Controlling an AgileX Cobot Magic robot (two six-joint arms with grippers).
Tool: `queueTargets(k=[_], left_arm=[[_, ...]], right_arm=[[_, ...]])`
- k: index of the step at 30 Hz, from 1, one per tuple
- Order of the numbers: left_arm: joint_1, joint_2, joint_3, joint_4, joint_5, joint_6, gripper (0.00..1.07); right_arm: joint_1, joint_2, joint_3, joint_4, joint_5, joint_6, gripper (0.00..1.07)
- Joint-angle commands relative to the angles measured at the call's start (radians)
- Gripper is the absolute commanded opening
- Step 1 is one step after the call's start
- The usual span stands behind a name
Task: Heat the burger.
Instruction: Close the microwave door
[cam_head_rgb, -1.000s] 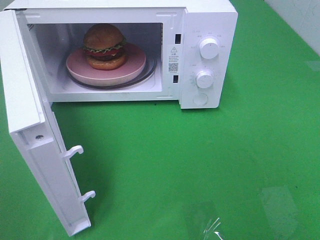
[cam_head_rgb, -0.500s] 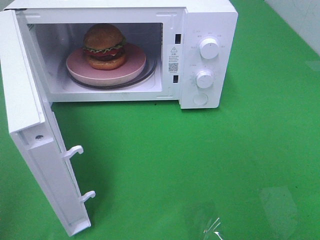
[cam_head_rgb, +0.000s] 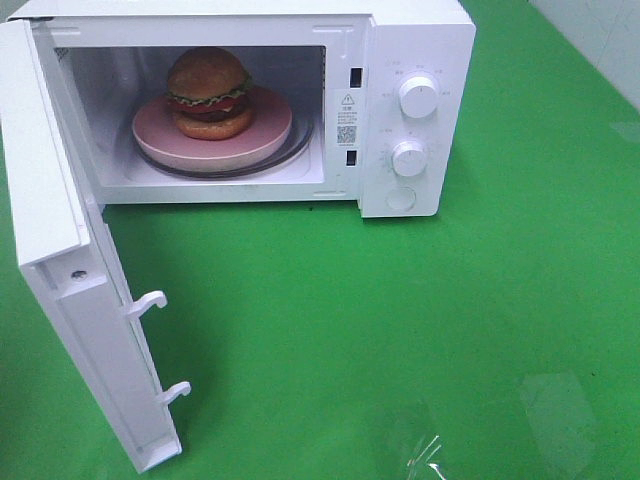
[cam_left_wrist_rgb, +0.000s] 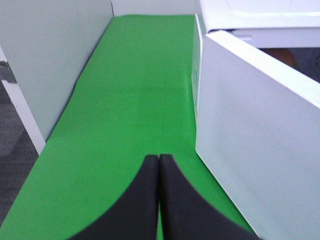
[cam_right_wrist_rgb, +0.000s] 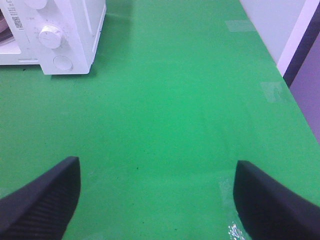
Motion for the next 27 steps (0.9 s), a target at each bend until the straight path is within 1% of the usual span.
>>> queueTargets(k=[1,2,3,4,7,9,10,11,14,16,18,19,20,21,22,23,24,25,26,27], left_arm=[[-0.003,0.061,0.087,0.002,-0.286,0.011,0.0],[-0.003,0.096,0.134,0.002,-0.394,0.011,0.0],[-0.003,0.096,0.134,0.002,-0.394,0.011,0.0],[-0.003,0.131,0.175,0.002,-0.489,0.011,0.0],[-0.003,0.152,0.189,0.002,-0.528,0.011,0.0],[-0.003,0.234,0.236,0.002,-0.693,0.01,0.0],[-0.003,0.234,0.236,0.002,-0.693,0.01,0.0],[-0.003,0.29,0.241,0.002,-0.731,0.007,0.0],[-0.003,0.319,0.241,0.003,-0.741,0.007,0.0],[-0.003,0.437,0.241,0.017,-0.804,0.007,0.0],[-0.003,0.461,0.241,0.024,-0.821,0.004,0.0],[-0.003,0.52,0.241,0.055,-0.866,-0.021,0.0],[-0.003,0.52,0.241,0.055,-0.866,-0.021,0.0],[-0.003,0.568,0.241,0.105,-0.912,-0.06,0.0],[-0.003,0.568,0.241,0.105,-0.912,-0.06,0.0],[-0.003,0.619,0.241,0.17,-0.96,-0.107,0.0],[-0.003,0.619,0.241,0.17,-0.96,-0.107,0.0],[-0.003,0.643,0.241,0.212,-0.984,-0.136,0.0],[-0.003,0.682,0.241,0.288,-1.032,-0.188,0.0],[-0.003,0.682,0.241,0.288,-1.032,-0.188,0.0]], right_arm=[[-0.006,-0.026,0.002,-0.002,-0.013,0.013,0.75],[-0.006,-0.026,0.002,-0.002,-0.013,0.013,0.75],[-0.006,-0.026,0.002,-0.002,-0.013,0.013,0.75],[-0.006,-0.026,0.002,-0.002,-0.013,0.013,0.75],[-0.006,-0.026,0.002,-0.002,-0.013,0.013,0.75],[-0.006,-0.026,0.002,-0.002,-0.013,0.013,0.75],[-0.006,-0.026,0.002,-0.002,-0.013,0.013,0.75],[-0.006,-0.026,0.002,-0.002,-0.013,0.013,0.75],[-0.006,-0.026,0.002,-0.002,-0.013,0.013,0.75],[-0.006,-0.026,0.002,-0.002,-0.013,0.013,0.75],[-0.006,-0.026,0.002,-0.002,-0.013,0.013,0.75],[-0.006,-0.026,0.002,-0.002,-0.013,0.013,0.75],[-0.006,-0.026,0.002,-0.002,-0.013,0.013,0.75],[-0.006,-0.026,0.002,-0.002,-0.013,0.013,0.75],[-0.006,-0.026,0.002,-0.002,-0.013,0.013,0.75],[-0.006,-0.026,0.002,-0.002,-0.013,0.013,0.75],[-0.006,-0.026,0.002,-0.002,-0.013,0.013,0.75],[-0.006,-0.026,0.002,-0.002,-0.013,0.013,0.75],[-0.006,-0.026,0.002,-0.002,-0.013,0.013,0.75],[-0.006,-0.026,0.002,-0.002,-0.013,0.013,0.75]])
